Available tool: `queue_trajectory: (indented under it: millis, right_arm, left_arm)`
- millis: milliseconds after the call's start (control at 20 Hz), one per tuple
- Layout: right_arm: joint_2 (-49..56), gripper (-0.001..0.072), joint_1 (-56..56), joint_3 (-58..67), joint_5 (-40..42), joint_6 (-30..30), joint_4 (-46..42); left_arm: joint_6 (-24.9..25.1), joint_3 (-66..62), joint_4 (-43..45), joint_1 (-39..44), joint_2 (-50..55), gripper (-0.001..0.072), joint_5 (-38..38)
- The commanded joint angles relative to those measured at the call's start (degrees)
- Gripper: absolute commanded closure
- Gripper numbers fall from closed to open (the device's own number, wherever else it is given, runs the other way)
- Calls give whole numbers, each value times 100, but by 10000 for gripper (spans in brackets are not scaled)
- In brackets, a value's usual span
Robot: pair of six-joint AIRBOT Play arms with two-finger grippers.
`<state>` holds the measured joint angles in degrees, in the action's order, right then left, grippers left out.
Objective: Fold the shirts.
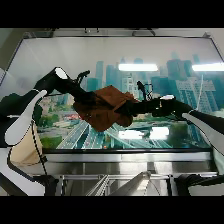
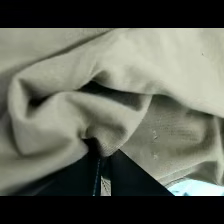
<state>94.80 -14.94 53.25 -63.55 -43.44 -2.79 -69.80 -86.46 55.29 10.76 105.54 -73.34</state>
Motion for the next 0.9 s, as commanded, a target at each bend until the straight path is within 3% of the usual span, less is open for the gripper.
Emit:
queue_trajectory:
  millis: [0, 200, 400, 550, 700, 850]
  right_arm:
    - [-291, 694, 162, 7, -577, -7, -20]
    - [-1620, 694, 1478, 229, -1187, -232, 157]
    - [-3060, 693, 3497, 1174, -905, -192, 2627]
    - [-3648, 693, 4330, 1864, -918, -402, 2944]
    - [-4199, 693, 4306, 2063, -1023, -291, 2962]
    - [-4804, 693, 4299, 2085, -730, 297, 2959]
  left_arm:
    - [-236, -761, 358, -107, -251, 697, -221]
    - [-378, -1781, -22, -717, -1163, 686, -369]
    - [-376, -2907, -2024, -1869, -2186, 683, 190]
    - [-326, -3136, -3237, -2618, -2876, 683, 306]
    - [210, -2555, -4356, -2828, -3580, 682, -76]
    - [920, -2133, -4741, -2824, -4297, 682, 48]
